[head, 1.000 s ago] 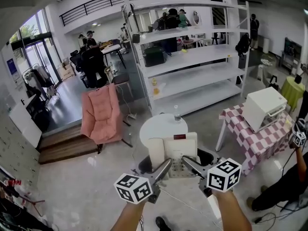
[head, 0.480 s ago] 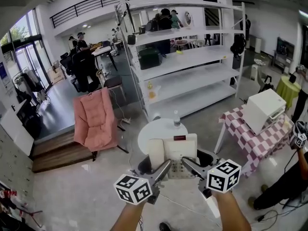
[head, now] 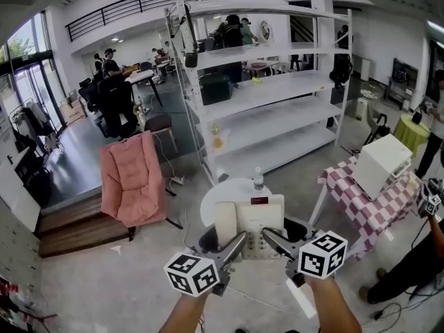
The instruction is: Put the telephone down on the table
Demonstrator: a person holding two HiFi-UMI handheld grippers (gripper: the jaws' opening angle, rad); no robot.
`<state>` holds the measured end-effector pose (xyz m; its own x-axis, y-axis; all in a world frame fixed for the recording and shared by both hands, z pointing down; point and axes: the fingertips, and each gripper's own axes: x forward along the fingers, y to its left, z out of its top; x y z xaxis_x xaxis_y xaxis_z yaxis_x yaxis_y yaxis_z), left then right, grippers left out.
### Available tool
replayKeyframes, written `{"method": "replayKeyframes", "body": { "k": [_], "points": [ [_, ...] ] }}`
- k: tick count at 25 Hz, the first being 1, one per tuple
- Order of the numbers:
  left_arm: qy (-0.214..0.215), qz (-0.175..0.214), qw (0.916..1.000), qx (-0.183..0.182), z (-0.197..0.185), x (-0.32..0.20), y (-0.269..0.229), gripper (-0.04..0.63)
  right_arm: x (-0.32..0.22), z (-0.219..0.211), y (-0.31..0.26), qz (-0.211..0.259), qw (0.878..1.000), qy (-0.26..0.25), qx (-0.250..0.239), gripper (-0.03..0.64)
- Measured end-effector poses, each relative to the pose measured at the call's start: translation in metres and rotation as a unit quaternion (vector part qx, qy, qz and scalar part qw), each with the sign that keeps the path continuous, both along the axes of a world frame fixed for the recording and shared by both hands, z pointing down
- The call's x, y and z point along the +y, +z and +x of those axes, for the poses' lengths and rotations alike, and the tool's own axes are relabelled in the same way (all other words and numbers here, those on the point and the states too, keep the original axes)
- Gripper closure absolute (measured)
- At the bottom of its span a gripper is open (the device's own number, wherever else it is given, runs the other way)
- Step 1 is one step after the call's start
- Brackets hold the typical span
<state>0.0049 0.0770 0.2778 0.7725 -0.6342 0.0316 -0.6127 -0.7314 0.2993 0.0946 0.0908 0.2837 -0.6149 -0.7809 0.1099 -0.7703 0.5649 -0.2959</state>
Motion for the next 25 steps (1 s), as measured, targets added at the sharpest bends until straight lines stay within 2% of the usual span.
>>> {"method": "replayKeyframes", "body": {
  "k": [10,18,25],
  "points": [
    [-0.03,0.003,0.9995,0.006,-0.035,-0.037,-0.002,0.275,-0.043,-0.034,-0.002,0.001,0.999,-0.032,0.004,0.385],
    [-0.102,0.001,0.9948,0.0,-0.063,-0.08,-0.001,0.275,-0.1,-0.061,-0.003,0.006,0.994,-0.108,-0.007,0.388],
    [-0.151,0.003,0.9885,-0.006,-0.059,-0.124,-0.005,0.275,-0.152,-0.058,-0.004,0.004,0.988,-0.156,-0.017,0.39]
  ]
}}
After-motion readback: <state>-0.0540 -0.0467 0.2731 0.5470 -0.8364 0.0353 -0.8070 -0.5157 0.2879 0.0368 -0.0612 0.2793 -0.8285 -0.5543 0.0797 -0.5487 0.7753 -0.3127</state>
